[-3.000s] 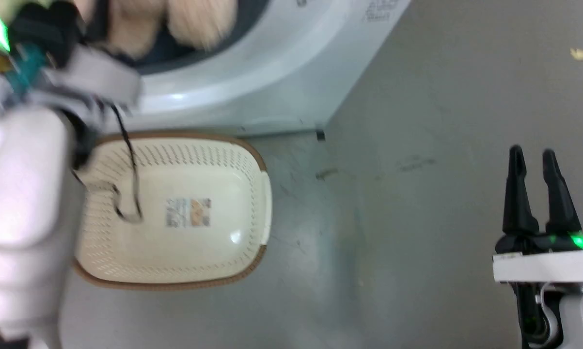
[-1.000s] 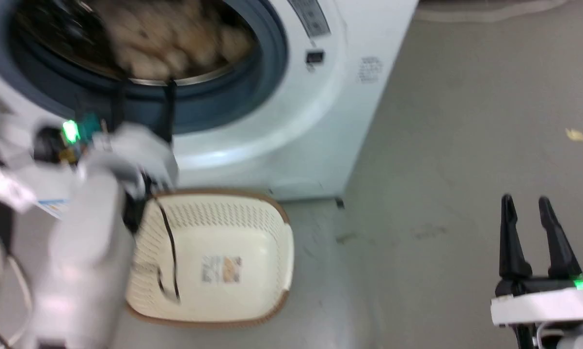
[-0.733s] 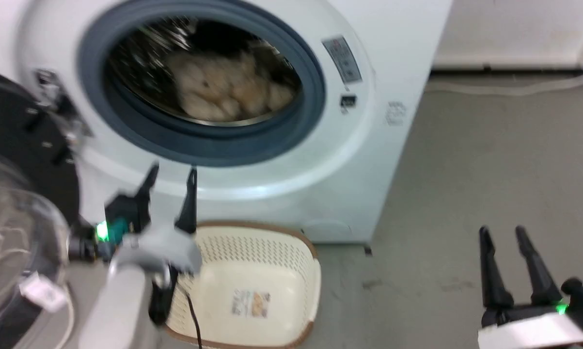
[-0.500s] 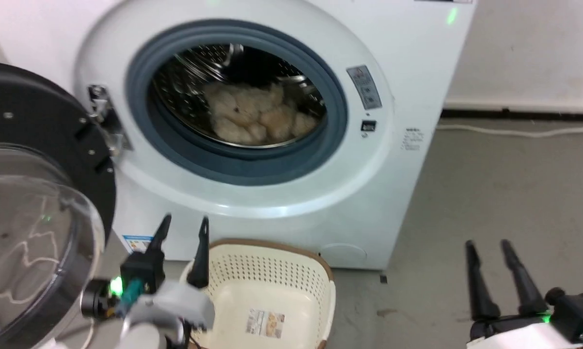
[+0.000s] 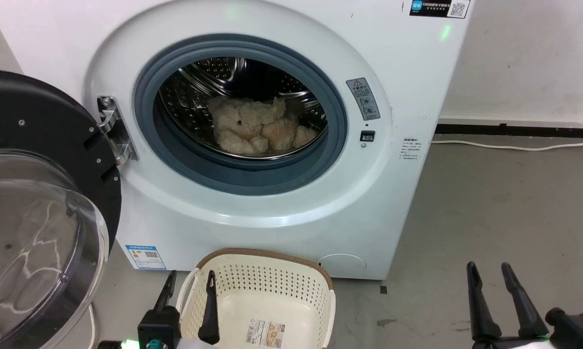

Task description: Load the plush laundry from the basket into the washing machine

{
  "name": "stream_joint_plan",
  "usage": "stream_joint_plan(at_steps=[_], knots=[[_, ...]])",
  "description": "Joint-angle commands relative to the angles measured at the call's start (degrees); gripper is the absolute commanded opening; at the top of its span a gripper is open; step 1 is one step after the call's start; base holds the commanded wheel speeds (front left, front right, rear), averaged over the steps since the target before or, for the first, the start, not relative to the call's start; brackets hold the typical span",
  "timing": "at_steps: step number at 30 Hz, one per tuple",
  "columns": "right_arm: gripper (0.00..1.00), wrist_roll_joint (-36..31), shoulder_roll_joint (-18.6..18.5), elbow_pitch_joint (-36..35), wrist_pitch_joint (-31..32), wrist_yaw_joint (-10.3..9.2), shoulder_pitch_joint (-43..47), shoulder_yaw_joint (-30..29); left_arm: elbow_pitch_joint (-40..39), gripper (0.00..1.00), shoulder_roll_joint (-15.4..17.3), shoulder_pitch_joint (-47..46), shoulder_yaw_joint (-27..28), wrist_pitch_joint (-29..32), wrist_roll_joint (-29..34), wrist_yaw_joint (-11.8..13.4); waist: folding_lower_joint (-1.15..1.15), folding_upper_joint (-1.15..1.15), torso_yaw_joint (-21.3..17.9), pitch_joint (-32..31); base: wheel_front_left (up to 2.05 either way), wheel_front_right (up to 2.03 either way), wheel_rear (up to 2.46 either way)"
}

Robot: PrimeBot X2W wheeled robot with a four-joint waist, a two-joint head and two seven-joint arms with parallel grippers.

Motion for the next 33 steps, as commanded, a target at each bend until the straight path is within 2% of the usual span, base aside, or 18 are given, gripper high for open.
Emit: stream_joint_plan(at_steps=[1, 6, 10, 11, 33], knots=[[1.00, 0.4, 0.0, 0.2, -0.2, 0.05, 0.9, 0.2, 0.1, 1.00, 0.1, 0.7, 0.0, -0.3, 0.7, 0.4, 0.00, 0.00, 0.0, 0.1, 0.00, 0.00, 0.00], [1.00, -0.1, 0.0, 0.5, -0.2, 0.05, 1.0, 0.3, -1.1, 1.00, -0.4, 1.1, 1.1, -0.3, 0.3, 0.9, 0.00, 0.00, 0.1, 0.2, 0.00, 0.00, 0.00], [1.00, -0.2, 0.0, 0.8, -0.2, 0.05, 1.0, 0.6, -2.7, 1.00, -0.7, 1.3, 1.9, -0.3, 0.1, 0.3, 0.00, 0.00, 0.4, 0.3, 0.00, 0.00, 0.00], [0.00, 0.0, 0.0, 0.6, 0.0, 0.00, 0.4, 0.5, -2.5, 0.00, -0.6, 0.5, 1.7, 0.0, 0.2, 0.2, 0.00, 0.00, 0.4, 0.3, 0.00, 0.00, 0.00], [0.00, -2.6, 0.0, 0.0, 2.3, 0.01, -0.6, 0.6, -3.8, 0.00, -0.8, 0.3, 2.9, 2.3, 1.2, -1.0, 0.01, 0.00, 0.5, 0.7, 0.00, 0.00, 0.00]])
